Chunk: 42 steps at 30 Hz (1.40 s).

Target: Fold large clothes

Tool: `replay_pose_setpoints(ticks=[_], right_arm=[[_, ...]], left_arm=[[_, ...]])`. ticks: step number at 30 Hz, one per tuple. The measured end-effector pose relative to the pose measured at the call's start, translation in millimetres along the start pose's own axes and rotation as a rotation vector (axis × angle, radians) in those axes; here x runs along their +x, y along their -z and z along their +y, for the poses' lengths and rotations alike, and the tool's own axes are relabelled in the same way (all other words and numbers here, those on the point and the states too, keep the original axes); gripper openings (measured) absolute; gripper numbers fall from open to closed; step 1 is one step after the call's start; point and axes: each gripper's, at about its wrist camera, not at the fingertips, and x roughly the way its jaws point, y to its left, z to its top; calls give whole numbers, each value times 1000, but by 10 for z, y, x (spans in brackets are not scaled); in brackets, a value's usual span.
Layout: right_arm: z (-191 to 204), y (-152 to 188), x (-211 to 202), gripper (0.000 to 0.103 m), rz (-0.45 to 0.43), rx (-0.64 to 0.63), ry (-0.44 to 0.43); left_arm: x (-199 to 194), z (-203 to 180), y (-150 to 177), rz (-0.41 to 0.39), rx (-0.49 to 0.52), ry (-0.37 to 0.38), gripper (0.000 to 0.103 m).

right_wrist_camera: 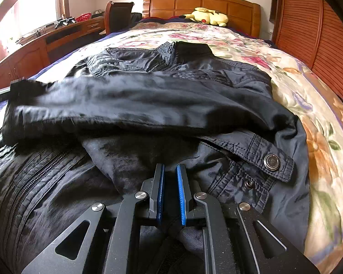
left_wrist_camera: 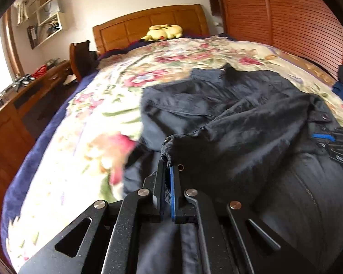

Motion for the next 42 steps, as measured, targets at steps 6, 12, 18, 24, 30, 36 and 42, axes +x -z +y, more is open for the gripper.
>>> replay_pose_setpoints(ticks=[6,12,18,24,30,36,42], right_arm=[[-7,-2,3,11,2,5,-7],[-48,-5,13,11,7,12,-18],[-50,-21,36,11,12,10,-18],[-58,-26,66,12,20,7,-20],[-69,-28,80,12,25,10,-26],[-70,-30,91,12,30,9,-25],[-89,-39,101,12,36,14,-32]], left_arm=[[162,164,35,42,-4,9,4],[90,201,197,29,-62,57,16],[-139,311,291,-15,-128,145,71],[-371,362,408,-60,-151,138,83],[-539,504,623,-61,-177,109,84],[-537,628,897,4,-187,74,83],[-560,670,1090,35,-188,46,83]])
